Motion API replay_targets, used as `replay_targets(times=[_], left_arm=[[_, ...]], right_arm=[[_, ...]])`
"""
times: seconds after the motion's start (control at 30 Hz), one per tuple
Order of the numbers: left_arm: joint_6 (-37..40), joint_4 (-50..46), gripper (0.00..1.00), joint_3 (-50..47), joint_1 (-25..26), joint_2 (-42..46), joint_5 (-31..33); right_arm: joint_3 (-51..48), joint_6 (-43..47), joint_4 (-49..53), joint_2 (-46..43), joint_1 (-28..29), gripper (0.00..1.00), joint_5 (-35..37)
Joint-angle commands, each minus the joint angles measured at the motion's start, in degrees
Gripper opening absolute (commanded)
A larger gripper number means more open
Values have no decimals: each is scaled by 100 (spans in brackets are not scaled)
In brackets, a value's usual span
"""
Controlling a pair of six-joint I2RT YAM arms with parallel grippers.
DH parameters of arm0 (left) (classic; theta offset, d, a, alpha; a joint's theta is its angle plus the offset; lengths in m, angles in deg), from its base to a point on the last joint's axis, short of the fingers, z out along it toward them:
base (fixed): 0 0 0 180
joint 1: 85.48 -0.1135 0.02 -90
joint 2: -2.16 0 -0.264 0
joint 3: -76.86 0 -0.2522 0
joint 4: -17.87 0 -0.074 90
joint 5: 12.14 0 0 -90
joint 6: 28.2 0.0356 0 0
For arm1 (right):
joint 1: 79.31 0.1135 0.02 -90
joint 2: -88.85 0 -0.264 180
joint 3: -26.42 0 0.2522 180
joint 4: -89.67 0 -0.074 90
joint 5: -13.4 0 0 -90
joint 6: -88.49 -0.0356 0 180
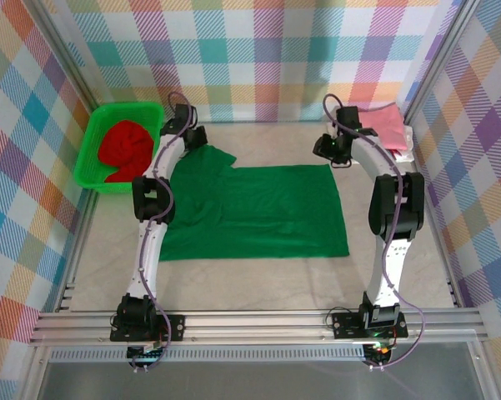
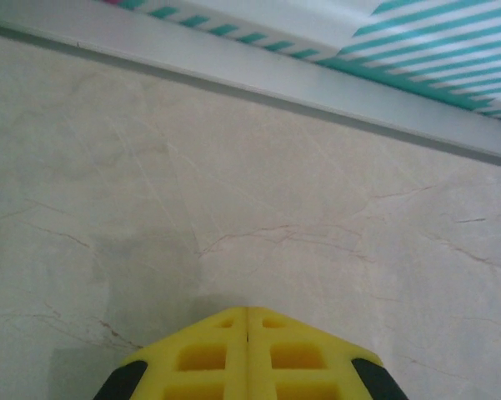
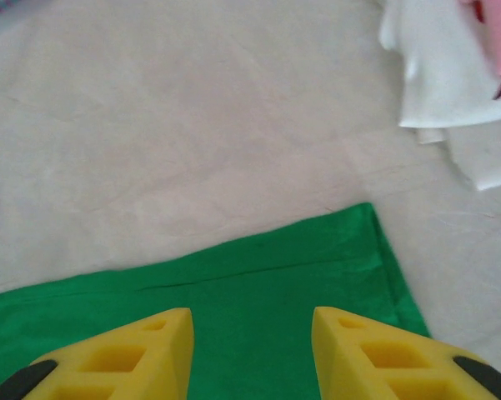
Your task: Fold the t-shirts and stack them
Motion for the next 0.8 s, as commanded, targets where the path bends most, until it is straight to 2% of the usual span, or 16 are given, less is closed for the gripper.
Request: replay_targets(times=[0.0, 0.1, 0.33, 0.53, 0.77], left_arm=[[-28, 123, 0, 116, 97, 767, -19], [-2, 105, 0, 117, 106, 862, -36], [193, -196, 0, -5, 124, 1021, 36], [393, 256, 0, -1207, 125, 1640, 61], [546, 662, 0, -2209, 116, 2233, 142]], right_arm=[[576, 254, 919, 353, -45, 42, 533], [1061, 359, 1308, 709, -44, 42, 539], [1522, 387, 1531, 1138, -48, 43, 525], [1939, 429, 1646, 1559, -50, 45, 434], [2270, 261, 1860, 1884, -62, 48, 932]])
